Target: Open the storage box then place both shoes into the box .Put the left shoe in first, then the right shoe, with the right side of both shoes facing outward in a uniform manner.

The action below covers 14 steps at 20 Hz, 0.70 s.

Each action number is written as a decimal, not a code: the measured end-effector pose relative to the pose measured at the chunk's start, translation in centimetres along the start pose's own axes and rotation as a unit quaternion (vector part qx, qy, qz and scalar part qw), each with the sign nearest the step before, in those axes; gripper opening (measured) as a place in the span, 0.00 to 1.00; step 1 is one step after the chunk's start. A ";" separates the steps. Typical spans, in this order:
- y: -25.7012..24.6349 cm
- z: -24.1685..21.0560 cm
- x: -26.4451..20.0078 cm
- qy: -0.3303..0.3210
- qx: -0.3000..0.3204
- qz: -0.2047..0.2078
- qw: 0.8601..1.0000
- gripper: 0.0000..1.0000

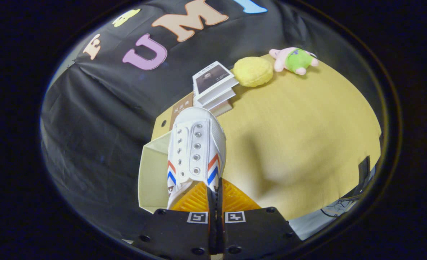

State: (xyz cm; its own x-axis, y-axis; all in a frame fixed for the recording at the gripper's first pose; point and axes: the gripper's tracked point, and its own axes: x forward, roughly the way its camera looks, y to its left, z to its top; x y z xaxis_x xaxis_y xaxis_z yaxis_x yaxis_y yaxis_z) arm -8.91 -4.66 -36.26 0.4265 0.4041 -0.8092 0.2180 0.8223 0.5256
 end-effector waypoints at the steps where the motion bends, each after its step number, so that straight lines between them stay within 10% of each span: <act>1: 0.0 0.1 0.0 0.003 -0.001 0.007 1.000 0.03; 14: 0.1 -0.6 1.4 0.018 -0.005 0.014 1.000 0.03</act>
State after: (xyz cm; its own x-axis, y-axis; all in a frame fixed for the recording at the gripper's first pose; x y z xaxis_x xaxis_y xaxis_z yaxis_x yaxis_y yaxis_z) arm -8.79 -3.75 -37.50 0.4003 0.4408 -0.8034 0.1984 0.8142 0.5456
